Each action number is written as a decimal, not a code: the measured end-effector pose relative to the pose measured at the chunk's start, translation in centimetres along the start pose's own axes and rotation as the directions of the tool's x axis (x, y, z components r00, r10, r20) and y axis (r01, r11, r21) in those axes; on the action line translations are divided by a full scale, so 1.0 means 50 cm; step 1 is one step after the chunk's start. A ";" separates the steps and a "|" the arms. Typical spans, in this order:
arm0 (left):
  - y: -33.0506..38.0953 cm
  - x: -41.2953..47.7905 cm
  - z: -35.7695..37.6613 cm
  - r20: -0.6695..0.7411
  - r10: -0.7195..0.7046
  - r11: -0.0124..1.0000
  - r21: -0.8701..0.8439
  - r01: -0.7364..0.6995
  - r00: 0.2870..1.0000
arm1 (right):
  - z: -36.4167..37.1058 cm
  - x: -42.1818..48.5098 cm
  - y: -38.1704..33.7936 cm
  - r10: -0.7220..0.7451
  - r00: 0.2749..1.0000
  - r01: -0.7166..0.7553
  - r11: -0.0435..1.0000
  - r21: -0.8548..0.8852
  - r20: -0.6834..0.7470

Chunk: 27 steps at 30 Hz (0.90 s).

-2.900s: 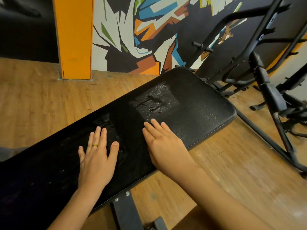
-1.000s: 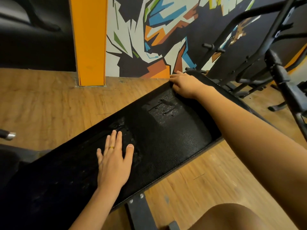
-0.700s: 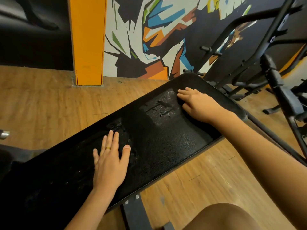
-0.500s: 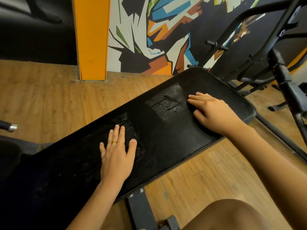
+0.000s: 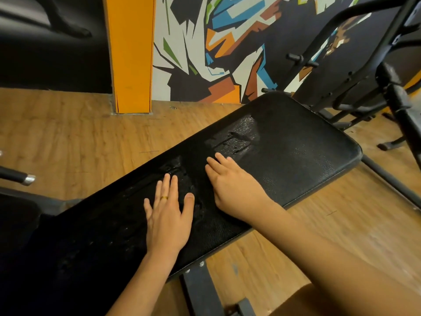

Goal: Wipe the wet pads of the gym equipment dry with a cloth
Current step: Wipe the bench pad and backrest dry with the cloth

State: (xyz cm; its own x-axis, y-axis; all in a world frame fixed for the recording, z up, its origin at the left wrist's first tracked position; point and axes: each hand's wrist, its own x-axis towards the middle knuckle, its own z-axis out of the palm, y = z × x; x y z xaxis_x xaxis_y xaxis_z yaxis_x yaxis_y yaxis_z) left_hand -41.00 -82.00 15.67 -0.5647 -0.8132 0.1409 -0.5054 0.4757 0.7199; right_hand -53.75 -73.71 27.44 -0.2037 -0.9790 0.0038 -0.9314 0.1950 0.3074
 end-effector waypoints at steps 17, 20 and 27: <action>-0.003 -0.001 0.000 -0.001 0.012 1.000 -0.021 -0.012 1.000 | 0.033 0.053 -0.018 0.114 0.975 -0.098 0.991 0.090 -0.190; -0.004 -0.001 0.000 -0.001 0.014 1.000 -0.024 -0.014 1.000 | 0.036 -0.033 -0.034 0.072 0.976 -0.065 0.997 0.040 -0.205; -0.005 0.002 0.001 0.003 0.010 1.000 -0.016 -0.010 1.000 | 0.032 0.037 -0.027 0.056 0.993 -0.054 0.998 0.024 -0.101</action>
State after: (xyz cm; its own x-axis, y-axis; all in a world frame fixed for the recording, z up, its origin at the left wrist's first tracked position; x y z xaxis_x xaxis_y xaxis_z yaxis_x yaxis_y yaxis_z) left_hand -40.98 -82.18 15.48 -0.5718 -0.8073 0.1460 -0.4890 0.4783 0.7294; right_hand -53.38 -75.68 25.51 -0.2239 -0.9676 0.1169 -0.9263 0.2485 0.2833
